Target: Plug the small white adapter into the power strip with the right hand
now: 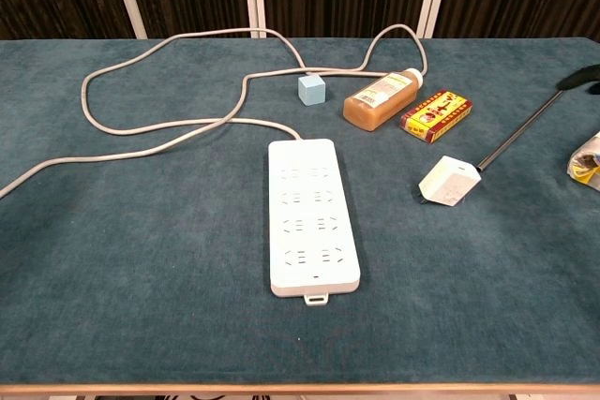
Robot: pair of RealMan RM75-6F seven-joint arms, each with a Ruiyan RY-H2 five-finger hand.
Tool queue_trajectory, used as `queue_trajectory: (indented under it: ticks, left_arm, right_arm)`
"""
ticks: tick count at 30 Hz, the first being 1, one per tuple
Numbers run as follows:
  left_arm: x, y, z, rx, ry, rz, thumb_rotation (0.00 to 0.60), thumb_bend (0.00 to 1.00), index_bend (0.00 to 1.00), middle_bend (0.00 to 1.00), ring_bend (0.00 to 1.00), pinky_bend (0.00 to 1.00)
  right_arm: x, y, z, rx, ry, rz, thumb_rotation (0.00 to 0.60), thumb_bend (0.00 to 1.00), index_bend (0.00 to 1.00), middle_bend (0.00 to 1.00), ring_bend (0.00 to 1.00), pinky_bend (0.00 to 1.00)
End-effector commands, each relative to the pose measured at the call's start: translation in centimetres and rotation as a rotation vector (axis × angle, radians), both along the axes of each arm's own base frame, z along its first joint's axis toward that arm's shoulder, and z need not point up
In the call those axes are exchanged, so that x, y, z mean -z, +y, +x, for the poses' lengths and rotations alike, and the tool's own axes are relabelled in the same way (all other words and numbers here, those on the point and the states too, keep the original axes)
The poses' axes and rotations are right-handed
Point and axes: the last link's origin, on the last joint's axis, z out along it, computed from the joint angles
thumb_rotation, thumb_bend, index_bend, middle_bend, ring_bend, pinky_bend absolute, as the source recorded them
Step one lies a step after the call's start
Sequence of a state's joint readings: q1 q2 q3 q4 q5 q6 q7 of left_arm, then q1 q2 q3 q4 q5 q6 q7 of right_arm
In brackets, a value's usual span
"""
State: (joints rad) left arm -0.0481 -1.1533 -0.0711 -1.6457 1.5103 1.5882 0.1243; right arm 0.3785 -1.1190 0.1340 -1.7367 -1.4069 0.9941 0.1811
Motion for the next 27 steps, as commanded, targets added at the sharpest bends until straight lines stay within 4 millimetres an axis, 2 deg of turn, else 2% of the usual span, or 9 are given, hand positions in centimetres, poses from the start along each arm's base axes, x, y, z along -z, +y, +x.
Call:
queue_trajectory:
  ticks: [1,10,16,23,27]
  left_arm:
    - [0.2,0.1,0.0,-0.002,0.004,-0.006,0.6,0.09,0.13,0.0,0.0,0.0]
    - [0.2,0.1,0.0,-0.006,0.006,-0.007,0.6,0.09,0.13,0.0,0.0,0.0]
    - [0.3,0.1,0.0,-0.007,0.01,-0.008,0.6,0.09,0.13,0.0,0.0,0.0]
    - [0.4,0.1,0.0,-0.011,0.016,-0.006,0.6,0.09,0.13,0.0,0.0,0.0]
    - [0.3,0.1,0.0,-0.013,0.017,-0.004,0.6,0.09,0.13,0.0,0.0,0.0]
  right_arm:
    - [1.5,-1.9,1.5,0.002,-0.043,0.042,0.6,0.39,0.1,0.06,0.07,0.12]
    - [5.0,-4.0,2.9,-0.014,-0.017,0.081,0.6,0.39,0.1,0.09,0.07,0.12]
    - [7.1,-4.8,3.5,-0.018,-0.018,0.088,0.6,0.39,0.12,0.15,0.07,0.12]
    - [8.8,-5.8,4.0,-0.03,0.004,0.098,0.6,0.39,0.14,0.19,0.09,0.12]
    - [9.3,-5.9,4.1,-0.024,-0.005,0.095,0.6,0.39,0.19,0.24,0.11,0.12]
